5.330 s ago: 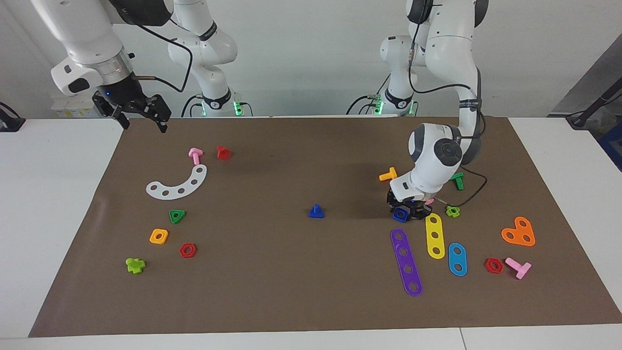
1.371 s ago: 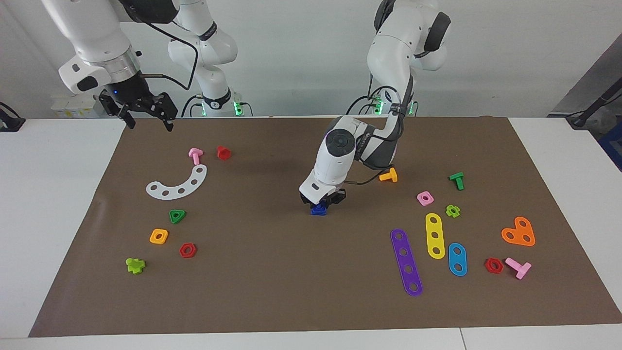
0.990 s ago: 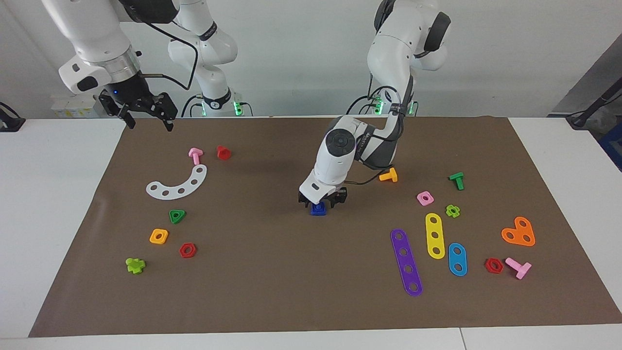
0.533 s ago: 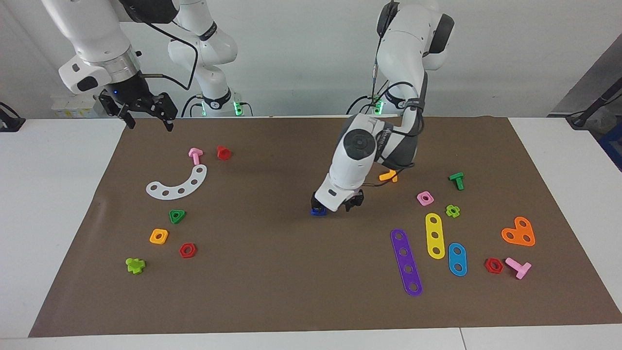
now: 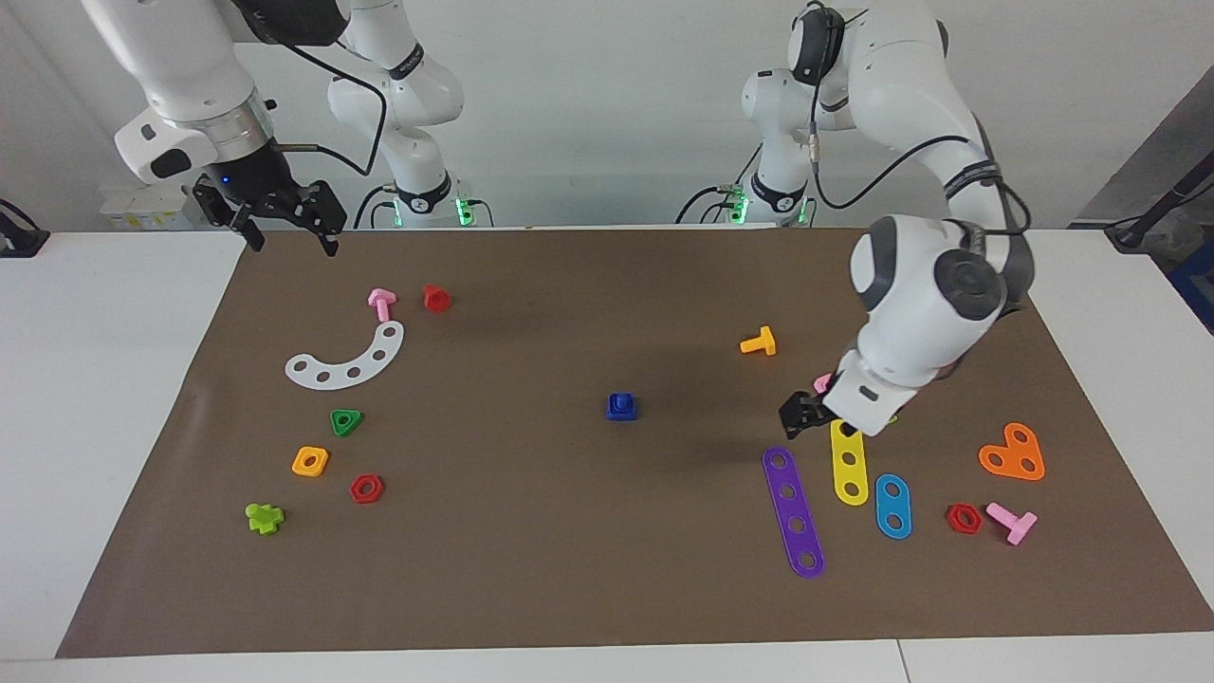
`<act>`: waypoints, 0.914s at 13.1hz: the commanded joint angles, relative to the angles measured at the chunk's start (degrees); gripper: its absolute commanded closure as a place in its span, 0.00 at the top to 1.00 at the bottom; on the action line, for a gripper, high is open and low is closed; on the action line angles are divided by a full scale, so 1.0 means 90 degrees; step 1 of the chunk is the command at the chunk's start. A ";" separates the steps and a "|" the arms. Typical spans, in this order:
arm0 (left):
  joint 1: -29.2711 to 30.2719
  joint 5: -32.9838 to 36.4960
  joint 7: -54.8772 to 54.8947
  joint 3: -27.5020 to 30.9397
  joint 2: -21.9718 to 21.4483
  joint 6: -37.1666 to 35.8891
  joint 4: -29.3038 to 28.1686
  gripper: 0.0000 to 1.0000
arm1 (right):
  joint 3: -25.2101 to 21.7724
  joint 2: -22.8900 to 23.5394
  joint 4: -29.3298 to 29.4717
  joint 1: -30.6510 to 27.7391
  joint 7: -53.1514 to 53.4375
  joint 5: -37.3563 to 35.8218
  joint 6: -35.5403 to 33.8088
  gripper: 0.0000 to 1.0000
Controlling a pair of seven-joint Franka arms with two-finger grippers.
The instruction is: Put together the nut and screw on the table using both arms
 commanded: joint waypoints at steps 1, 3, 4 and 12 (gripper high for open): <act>0.0530 0.0244 0.0900 -0.0032 -0.0450 -0.0377 -0.0259 0.91 | 0.0022 -0.0132 -0.0130 -0.0049 -0.0119 0.0093 0.0003 1.00; 0.0619 0.0877 0.1186 -0.0032 -0.0743 -0.0572 -0.0493 0.91 | 0.0022 -0.0132 -0.0130 -0.0049 -0.0119 0.0093 0.0003 1.00; 0.0620 0.1026 0.1186 -0.0032 -0.0928 -0.0670 -0.0572 0.91 | 0.0022 -0.0132 -0.0130 -0.0049 -0.0119 0.0093 0.0003 1.00; 0.0610 0.1066 0.1215 -0.0042 -0.2628 -0.1657 -0.1314 1.00 | 0.0022 -0.0132 -0.0130 -0.0049 -0.0119 0.0093 0.0003 1.00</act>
